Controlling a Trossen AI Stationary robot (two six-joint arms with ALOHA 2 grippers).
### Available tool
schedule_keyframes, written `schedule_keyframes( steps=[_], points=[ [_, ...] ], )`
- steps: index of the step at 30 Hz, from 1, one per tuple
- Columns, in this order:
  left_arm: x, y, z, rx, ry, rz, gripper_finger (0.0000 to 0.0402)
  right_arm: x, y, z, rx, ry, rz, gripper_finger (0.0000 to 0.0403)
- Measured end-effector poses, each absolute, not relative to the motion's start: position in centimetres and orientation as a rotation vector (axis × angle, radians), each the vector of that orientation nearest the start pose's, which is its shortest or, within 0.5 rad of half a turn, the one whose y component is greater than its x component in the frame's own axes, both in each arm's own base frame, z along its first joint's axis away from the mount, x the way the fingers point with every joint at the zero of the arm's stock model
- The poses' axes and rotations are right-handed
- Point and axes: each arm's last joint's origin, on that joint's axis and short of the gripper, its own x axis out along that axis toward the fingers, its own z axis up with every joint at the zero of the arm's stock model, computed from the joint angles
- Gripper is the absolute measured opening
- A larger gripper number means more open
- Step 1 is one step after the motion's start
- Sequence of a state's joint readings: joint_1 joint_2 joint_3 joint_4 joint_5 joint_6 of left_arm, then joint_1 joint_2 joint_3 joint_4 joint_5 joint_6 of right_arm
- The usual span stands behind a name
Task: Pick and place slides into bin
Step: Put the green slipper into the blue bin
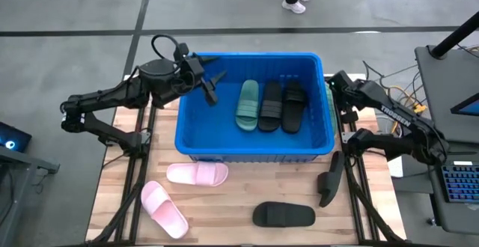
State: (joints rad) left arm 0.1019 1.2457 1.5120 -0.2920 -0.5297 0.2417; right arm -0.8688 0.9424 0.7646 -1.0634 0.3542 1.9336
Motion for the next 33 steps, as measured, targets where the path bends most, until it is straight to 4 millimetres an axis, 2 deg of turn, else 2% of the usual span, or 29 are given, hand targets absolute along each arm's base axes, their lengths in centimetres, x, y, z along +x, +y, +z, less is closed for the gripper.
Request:
schedule_keyframes(
  steps=[9,15,22,33],
  points=[
    [24.6,4.4,47.3,0.239,0.107,0.64,0.0205,8.1,-11.8,24.4,1.534,0.036,-1.95,0.0059],
    [24.5,4.6,47.3,0.24,0.11,0.648,0.0205,7.4,-12.1,23.9,1.647,0.04,-1.954,0.0059],
    [24.5,4.7,47.3,0.241,0.116,0.653,0.0205,6.5,-13.3,23.6,1.698,0.172,-1.866,0.006],
    [24.5,4.7,47.2,0.241,0.117,0.642,0.0205,5.7,-14.0,23.7,1.422,0.513,-1.677,0.0051]
  ],
)
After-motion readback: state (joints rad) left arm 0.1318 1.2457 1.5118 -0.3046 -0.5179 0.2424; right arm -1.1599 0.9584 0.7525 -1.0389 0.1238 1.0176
